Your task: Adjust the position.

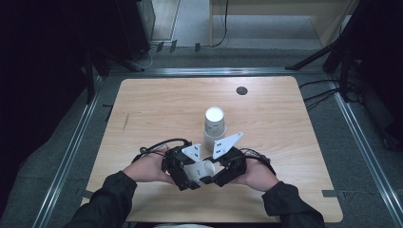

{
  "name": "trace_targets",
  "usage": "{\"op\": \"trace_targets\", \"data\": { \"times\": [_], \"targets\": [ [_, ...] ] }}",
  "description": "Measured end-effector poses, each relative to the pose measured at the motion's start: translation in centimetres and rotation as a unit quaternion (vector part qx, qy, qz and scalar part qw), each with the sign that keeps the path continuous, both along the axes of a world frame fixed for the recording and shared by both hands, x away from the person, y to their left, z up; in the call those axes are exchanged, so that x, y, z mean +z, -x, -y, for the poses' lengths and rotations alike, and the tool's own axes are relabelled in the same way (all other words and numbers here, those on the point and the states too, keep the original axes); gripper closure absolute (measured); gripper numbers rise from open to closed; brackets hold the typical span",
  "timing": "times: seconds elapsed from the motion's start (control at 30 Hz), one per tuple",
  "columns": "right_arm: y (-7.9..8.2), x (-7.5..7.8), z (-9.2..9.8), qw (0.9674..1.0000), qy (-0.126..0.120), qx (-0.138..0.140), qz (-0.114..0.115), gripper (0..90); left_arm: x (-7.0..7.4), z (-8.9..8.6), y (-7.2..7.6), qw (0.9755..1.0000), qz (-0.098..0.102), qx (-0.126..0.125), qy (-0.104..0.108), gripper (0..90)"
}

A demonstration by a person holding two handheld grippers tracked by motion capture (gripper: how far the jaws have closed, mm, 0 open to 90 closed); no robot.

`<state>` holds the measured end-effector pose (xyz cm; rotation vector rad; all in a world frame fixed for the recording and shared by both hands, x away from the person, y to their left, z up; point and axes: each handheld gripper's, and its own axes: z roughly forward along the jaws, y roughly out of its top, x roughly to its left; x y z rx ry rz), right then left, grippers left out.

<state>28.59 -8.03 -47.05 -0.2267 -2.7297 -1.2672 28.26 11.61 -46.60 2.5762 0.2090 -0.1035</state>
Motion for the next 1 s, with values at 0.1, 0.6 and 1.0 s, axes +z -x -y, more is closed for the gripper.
{"op": "trace_targets", "data": {
  "times": [0.1, 0.6, 1.0],
  "targets": [
    [-0.2, 0.5, 0.7, 0.9999, -0.012, -0.009, -0.004, 34.5, 0.3, -0.4, -0.2, 0.9998, 0.000, 0.008, 0.019, 9.3],
    [-0.8, 3.2, 3.4, 0.9952, -0.092, -0.034, -0.003, 34.5, 1.8, -1.8, -0.8, 0.9914, 0.010, 0.039, 0.125, 9.8],
    [-1.0, 4.2, 3.9, 0.9912, -0.129, -0.022, -0.022, 34.5, 2.1, -1.9, -0.4, 0.9793, -0.010, 0.039, 0.198, 13.4]
  ]
}}
